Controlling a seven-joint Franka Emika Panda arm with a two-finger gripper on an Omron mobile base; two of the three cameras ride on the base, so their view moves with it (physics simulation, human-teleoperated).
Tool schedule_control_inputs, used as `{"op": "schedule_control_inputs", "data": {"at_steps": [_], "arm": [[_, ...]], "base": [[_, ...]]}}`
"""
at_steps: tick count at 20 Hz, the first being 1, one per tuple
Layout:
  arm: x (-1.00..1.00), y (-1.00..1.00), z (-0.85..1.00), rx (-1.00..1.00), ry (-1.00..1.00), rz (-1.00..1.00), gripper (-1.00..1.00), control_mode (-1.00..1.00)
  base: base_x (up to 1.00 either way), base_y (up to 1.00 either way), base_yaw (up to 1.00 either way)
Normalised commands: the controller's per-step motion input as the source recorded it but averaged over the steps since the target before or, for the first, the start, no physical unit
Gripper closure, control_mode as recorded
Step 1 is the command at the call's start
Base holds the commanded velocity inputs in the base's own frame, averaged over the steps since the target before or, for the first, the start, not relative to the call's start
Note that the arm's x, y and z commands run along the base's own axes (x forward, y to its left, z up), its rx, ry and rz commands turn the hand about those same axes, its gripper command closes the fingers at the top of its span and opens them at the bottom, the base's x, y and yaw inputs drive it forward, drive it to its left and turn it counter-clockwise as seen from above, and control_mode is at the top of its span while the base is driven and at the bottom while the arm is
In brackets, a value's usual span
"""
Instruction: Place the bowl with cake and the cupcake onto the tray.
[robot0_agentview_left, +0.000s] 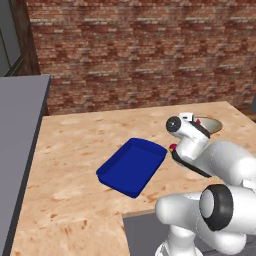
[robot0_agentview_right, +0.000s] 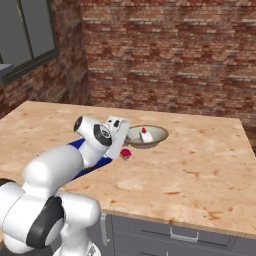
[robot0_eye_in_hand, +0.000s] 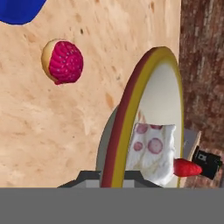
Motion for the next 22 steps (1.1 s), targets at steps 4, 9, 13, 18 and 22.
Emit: {"op": "schedule_control_inputs", "data": {"at_steps": [4, 9, 13, 18, 22], "arm": [[-0.19, 0.60, 0.13, -0.02, -0.01, 0.13, 1.00, -1.00], [-0.27, 0.66, 0.05, 0.00, -0.03, 0.11, 1.00, -1.00], [-0.22, 0.79, 0.03, 0.00, 0.00, 0.09, 1.00, -1.00], [-0.09, 0.76, 0.02, 0.00, 0.00, 0.08, 1.00, -1.00], [-0.01, 0.65, 0.00, 0.00, 0.01, 0.07, 1.00, -1.00]], "base": [[0.00, 0.00, 0.00], [0.00, 0.00, 0.00], [0.00, 0.00, 0.00], [0.00, 0.00, 0.00], [0.00, 0.00, 0.00]]}}
